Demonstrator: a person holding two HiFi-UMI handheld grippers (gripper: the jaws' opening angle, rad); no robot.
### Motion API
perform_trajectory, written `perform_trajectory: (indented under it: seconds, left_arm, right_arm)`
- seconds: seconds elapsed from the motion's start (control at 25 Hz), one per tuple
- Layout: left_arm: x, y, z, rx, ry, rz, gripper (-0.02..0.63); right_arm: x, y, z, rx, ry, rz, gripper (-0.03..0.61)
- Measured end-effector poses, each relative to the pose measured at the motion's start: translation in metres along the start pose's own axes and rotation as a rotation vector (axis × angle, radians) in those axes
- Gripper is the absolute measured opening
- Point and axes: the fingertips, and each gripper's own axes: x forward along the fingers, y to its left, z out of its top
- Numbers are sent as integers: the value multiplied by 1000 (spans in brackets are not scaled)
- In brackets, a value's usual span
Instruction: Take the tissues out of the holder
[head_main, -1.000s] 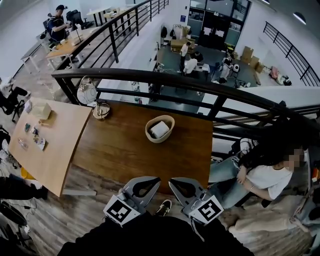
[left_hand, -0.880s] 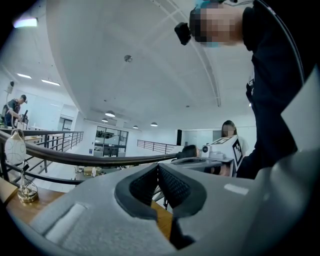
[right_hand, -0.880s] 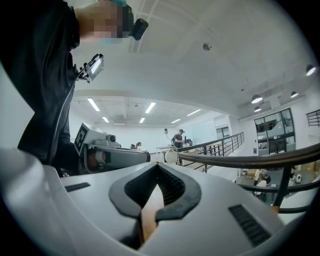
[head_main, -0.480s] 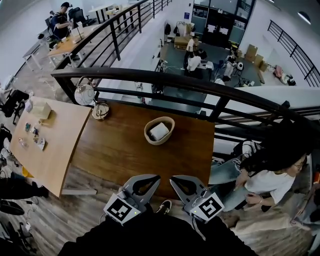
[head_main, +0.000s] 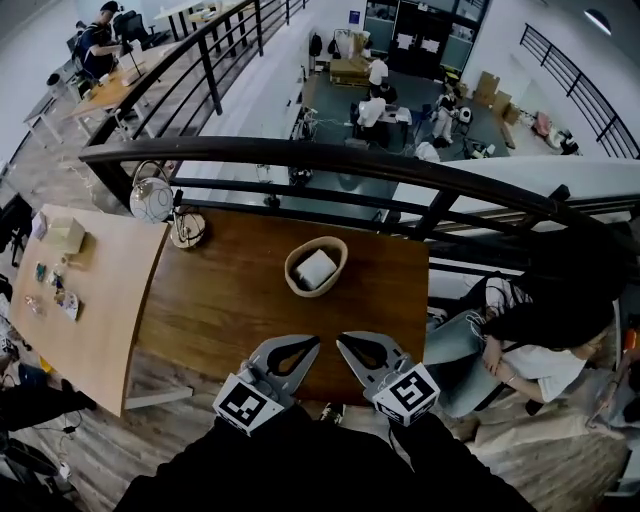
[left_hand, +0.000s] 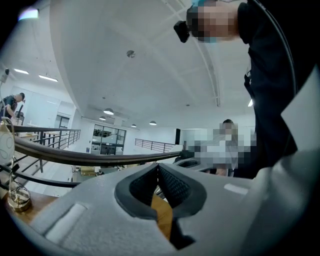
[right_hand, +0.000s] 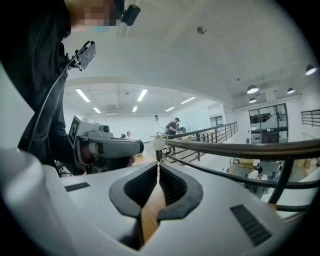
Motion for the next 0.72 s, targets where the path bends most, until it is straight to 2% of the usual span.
perform_trajectory:
  seconds: [0.56, 0.72]
  left_arm:
    - [34, 105, -48, 3, 2, -72, 9]
    - [46, 127, -60, -1, 2, -80, 9]
  right_arm:
    - [106, -83, -70, 62, 230, -98, 8]
    - [130, -108, -95, 87, 318, -106, 66]
